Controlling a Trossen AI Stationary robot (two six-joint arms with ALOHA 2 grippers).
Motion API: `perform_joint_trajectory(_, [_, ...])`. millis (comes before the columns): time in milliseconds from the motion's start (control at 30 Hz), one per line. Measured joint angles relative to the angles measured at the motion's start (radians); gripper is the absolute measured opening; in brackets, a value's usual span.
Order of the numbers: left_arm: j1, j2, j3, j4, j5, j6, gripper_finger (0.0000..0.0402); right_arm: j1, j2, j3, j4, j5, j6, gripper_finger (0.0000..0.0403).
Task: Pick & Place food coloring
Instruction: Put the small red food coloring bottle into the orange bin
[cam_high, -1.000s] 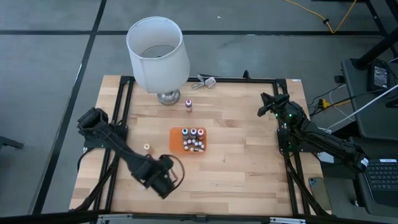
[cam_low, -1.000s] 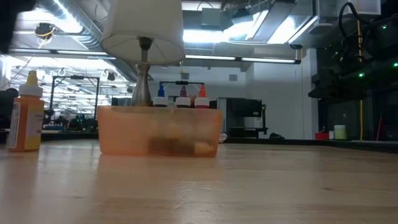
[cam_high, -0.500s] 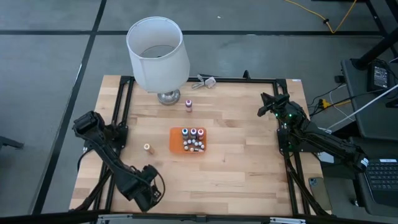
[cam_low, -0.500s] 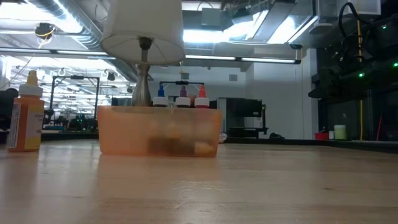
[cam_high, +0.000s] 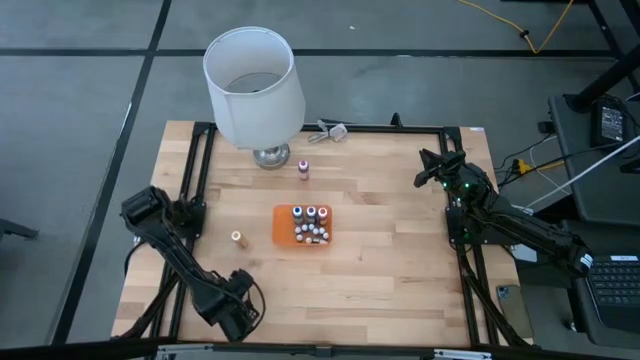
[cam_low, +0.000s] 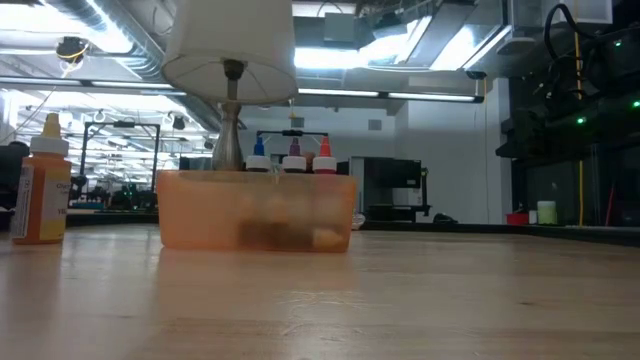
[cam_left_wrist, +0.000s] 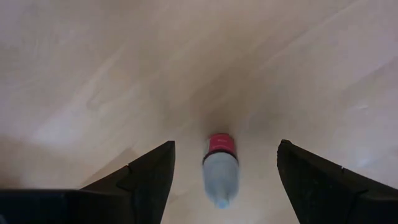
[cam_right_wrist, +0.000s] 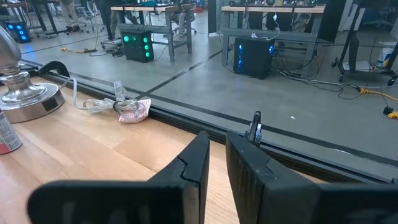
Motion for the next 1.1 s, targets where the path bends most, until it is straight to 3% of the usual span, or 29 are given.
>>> perform_joint_trajectory(367, [0.017,0.011,-0.011,0.028,0.031,0.063,0.0265,0.0,0.0,0.0,0.0,0.0,0.0,0.0058])
perform_joint_trajectory(800, [0.033,0.007,-0.01,0.034,0.075,0.06,0.0165,0.0,0.0,0.0,0.0,0.0,0.0,0.0058])
perform_joint_trajectory(1100, [0.033,-0.039,-0.01,0.033,0.067,0.053,0.0147,0.0,0.0,0.0,0.0,0.0,0.0,0.0058])
